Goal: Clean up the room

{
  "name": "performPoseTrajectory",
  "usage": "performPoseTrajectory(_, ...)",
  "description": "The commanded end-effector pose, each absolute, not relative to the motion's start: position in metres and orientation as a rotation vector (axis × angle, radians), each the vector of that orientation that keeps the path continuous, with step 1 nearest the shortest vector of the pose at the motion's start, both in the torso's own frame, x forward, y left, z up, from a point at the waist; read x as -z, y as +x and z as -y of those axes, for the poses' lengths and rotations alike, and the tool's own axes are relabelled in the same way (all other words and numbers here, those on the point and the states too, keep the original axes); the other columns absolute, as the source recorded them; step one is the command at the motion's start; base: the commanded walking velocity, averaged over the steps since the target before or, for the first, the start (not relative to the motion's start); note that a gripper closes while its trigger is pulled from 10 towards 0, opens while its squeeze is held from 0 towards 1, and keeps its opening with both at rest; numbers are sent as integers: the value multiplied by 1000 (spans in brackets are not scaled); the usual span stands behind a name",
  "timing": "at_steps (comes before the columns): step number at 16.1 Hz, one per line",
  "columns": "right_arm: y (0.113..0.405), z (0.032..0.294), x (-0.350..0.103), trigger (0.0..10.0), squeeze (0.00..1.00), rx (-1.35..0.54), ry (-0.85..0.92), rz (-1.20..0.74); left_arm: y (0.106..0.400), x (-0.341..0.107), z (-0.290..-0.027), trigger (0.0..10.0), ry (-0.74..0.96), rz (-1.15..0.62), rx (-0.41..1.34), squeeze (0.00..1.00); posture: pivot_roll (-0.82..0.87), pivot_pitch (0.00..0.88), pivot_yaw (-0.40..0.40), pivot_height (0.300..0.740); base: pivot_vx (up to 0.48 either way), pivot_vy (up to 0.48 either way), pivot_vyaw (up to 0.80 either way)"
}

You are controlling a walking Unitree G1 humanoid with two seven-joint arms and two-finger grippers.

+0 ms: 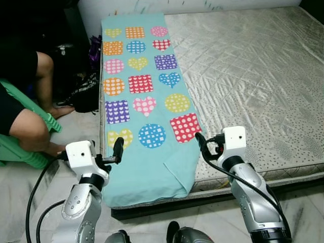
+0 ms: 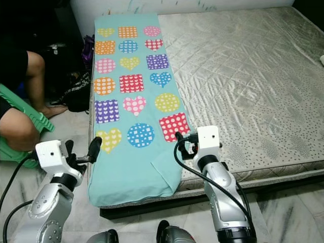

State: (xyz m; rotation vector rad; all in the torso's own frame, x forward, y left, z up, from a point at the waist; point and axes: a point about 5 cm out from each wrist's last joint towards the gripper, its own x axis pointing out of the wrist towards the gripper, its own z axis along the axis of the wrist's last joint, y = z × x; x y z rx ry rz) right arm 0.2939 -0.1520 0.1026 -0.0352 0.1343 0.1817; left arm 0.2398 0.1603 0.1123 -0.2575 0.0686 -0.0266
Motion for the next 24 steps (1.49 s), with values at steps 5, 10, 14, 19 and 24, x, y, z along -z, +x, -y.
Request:
performPoseTrajectory(5, 291, 153, -97, 10000, 0, -197, -35, -153, 238, -107, -162, 10000, -264, -94, 24, 0, -126, 163, -21, 736, 0, 0, 0)
performPoseTrajectory(10, 288, 153, -96, 10000, 0, -215, -32, -181, 237, -109, -163, 10000, -270, -100, 23, 0, -129, 212, -19, 736, 0, 0, 0)
performPoseTrajectory(14, 282, 153, -88, 10000, 0, -235, -41, -238, 236, -109, -167, 10000, -265, -108, -1, 0, -136, 222, -28, 736, 0, 0, 0)
performPoseTrajectory(19, 284, 144, -87, 10000, 0, -292, -45, -247, 235, -110, -173, 10000, -260, -94, -57, 0, -119, 220, -64, 736, 0, 0, 0)
performPoseTrajectory(24, 292, 127, -99, 10000, 0, -378, 23, -179, 230, -108, -182, 10000, -256, -84, -121, 0, -91, 193, -94, 736, 0, 0, 0)
